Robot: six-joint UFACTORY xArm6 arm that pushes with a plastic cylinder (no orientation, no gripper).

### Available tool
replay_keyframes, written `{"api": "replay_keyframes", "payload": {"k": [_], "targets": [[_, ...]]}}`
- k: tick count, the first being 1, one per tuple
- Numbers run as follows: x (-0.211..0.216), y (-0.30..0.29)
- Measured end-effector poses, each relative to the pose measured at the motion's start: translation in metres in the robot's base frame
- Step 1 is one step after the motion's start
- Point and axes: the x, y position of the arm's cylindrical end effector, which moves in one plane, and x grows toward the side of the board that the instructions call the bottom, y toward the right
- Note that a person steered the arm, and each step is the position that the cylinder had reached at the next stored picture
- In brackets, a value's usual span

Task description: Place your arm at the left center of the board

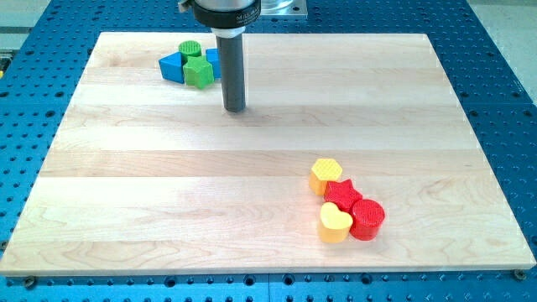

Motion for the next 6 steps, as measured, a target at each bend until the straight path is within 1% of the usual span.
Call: {"api": "replay_keyframes", "payload": {"k": [2,3,4,5,6], "targets": [[-0.015,0.000],[0.024,-0.021],[0.091,-0.013],[0.105,-0.050],[0.084,-0.134]]}}
